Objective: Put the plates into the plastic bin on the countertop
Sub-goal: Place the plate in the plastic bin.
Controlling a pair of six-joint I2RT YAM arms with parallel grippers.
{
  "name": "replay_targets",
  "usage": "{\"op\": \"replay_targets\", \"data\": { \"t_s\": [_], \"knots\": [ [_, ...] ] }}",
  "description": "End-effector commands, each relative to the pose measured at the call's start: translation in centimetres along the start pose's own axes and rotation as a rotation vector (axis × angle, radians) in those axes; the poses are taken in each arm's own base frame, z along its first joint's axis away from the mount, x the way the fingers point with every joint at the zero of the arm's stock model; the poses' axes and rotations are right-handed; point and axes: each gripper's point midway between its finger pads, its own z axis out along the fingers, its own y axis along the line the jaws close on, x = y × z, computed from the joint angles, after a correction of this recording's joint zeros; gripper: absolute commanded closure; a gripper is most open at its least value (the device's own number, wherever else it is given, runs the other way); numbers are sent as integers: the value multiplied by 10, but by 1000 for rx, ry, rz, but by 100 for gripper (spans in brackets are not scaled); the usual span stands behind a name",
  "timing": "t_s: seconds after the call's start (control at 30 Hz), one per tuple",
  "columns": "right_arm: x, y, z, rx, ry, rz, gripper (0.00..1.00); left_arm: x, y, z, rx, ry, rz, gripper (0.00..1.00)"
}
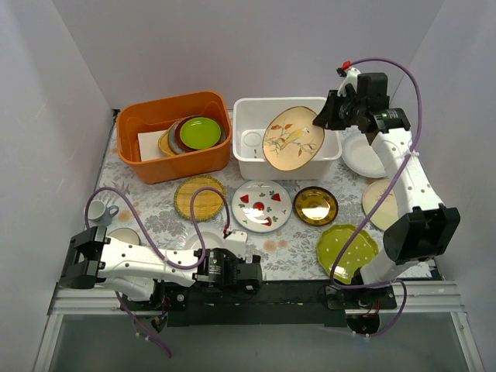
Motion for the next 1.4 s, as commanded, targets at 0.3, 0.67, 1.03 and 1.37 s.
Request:
{"op": "replay_targets", "data": {
  "t_s": [0.3, 0.67, 1.03, 1.37],
  "knots": [
    [-66, 16, 27, -104, -162, 19, 99, -5, -40, -2, 35, 13, -259, 2],
    [-59, -2, 46, -49, -155, 77, 99, 6, -60, 8, 69, 59, -231, 2],
    [-54, -5, 57, -80, -161, 137, 99, 9, -78, 14, 67, 77, -185, 2],
    [-45, -20, 77, -34, -150, 158, 99, 11, -88, 17, 91, 88, -170, 2]
  ]
}}
